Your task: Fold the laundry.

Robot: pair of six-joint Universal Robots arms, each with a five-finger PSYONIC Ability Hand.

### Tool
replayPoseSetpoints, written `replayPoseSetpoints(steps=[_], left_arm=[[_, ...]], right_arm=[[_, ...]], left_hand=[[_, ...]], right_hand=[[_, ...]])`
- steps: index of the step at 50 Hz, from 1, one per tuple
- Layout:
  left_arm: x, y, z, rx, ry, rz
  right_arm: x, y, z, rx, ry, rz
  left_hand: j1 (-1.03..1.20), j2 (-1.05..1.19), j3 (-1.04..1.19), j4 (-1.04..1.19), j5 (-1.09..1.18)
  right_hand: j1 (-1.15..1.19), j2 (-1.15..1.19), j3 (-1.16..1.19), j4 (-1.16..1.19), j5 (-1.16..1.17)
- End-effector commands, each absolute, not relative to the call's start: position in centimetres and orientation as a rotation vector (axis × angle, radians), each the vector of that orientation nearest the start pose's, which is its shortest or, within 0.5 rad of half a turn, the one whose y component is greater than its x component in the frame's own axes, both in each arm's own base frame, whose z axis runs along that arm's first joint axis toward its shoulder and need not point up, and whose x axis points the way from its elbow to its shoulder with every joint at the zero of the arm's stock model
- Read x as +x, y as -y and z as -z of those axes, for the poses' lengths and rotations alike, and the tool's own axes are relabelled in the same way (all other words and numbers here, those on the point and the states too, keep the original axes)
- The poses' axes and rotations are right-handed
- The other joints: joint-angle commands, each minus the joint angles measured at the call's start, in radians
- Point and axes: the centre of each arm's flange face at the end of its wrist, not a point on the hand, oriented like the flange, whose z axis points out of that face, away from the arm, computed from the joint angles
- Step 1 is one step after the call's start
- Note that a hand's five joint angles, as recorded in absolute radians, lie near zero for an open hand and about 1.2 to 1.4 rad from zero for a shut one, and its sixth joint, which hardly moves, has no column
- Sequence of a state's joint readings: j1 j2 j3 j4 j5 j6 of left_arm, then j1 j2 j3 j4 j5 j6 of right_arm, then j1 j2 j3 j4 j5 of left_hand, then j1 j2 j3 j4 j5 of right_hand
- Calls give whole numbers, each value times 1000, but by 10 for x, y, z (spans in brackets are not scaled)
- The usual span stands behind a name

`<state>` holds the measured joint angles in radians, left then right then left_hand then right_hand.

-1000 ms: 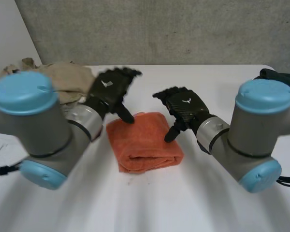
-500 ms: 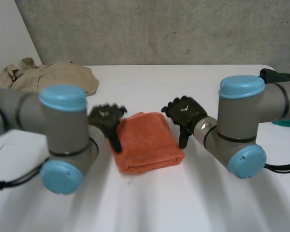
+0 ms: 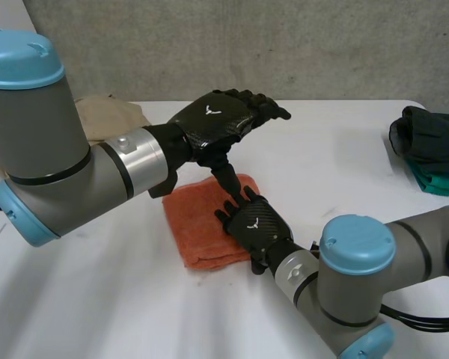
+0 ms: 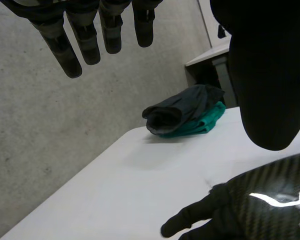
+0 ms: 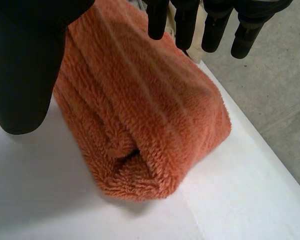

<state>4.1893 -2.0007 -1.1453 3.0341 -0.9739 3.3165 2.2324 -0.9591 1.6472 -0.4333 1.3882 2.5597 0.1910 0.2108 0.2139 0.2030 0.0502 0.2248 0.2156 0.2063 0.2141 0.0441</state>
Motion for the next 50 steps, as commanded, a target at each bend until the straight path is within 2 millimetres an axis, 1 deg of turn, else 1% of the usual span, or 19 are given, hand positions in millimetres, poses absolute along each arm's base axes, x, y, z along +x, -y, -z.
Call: replayPoseSetpoints(steps=[1,8,16,19,20,21,24,25,30,31,34,35,37,38,40,43,44,49,50], left_arm=[[-349,239,-275,-1118,1594,-1538],[-349,240,-274,-1119,1596,-1538],[-349,240,-274,-1118,1593,-1538],[-349,240,-274,-1118,1595,-1536],[-349,240,-274,-1118,1595,-1536],[-349,241,-274,-1117,1596,-1537],[-348,241,-274,-1118,1594,-1540],[-349,242,-274,-1118,1593,-1541],[-348,243,-279,-1114,1586,-1562],[-347,244,-283,-1112,1579,-1574],[-345,247,-286,-1106,1576,-1589],[-343,250,-289,-1098,1577,-1604],[-340,255,-292,-1086,1580,-1622],[-338,259,-297,-1078,1574,-1647],[-336,261,-306,-1066,1563,-1684],[-334,262,-314,-1059,1552,-1715],[-334,262,-316,-1056,1548,-1725],[-335,261,-317,-1056,1543,-1725],[-336,260,-317,-1056,1543,-1725]], right_arm=[[354,216,-96,-1473,-1766,1859],[361,225,-102,-1447,-1720,1921],[369,234,-98,-1442,-1703,1930],[372,238,-98,-1438,-1691,1937],[372,238,-98,-1438,-1690,1939],[374,240,-99,-1433,-1682,1949],[376,244,-103,-1412,-1673,1969],[377,246,-107,-1398,-1662,1986],[385,256,-132,-1326,-1577,2102],[387,262,-148,-1284,-1534,2155],[388,272,-169,-1219,-1483,2219],[387,281,-183,-1173,-1459,2264],[379,296,-194,-1131,-1457,2311],[368,315,-205,-1091,-1454,2374],[351,338,-223,-1034,-1439,2467],[329,364,-246,-955,-1395,2593],[312,381,-259,-908,-1367,2682],[251,429,-286,-767,-1306,2898],[229,444,-291,-714,-1304,2947]], left_hand=[[22,3,0,10,-11],[22,3,0,10,-11],[20,0,-3,8,-14],[20,0,-3,8,-14],[20,0,-3,8,-14],[20,0,-3,8,-14],[20,0,-3,8,-14],[20,0,-3,8,-14],[20,0,-3,8,-14],[20,0,-3,8,-14],[20,0,-3,8,-14],[22,3,0,10,-11],[22,3,0,10,-11],[22,3,0,10,-11],[22,3,0,10,-11],[22,3,0,10,-11],[22,3,0,10,-11],[20,0,-3,8,-14],[20,0,-3,8,-14]], right_hand=[[-50,-41,-32,-40,-44],[74,84,93,85,81],[206,216,225,217,213],[344,353,363,355,350],[397,406,415,408,403],[615,625,634,626,622],[1030,1039,1049,1041,1036],[1170,1179,1189,1181,1176],[1172,1181,1190,1182,1178],[1172,1181,1190,1182,1178],[1172,1181,1190,1182,1178],[1172,1181,1190,1182,1178],[1172,1181,1190,1182,1178],[1172,1181,1190,1182,1178],[1172,1181,1190,1182,1178],[1172,1181,1190,1182,1178],[1172,1181,1190,1182,1178],[1172,1181,1190,1182,1178],[1172,1181,1190,1182,1178]])
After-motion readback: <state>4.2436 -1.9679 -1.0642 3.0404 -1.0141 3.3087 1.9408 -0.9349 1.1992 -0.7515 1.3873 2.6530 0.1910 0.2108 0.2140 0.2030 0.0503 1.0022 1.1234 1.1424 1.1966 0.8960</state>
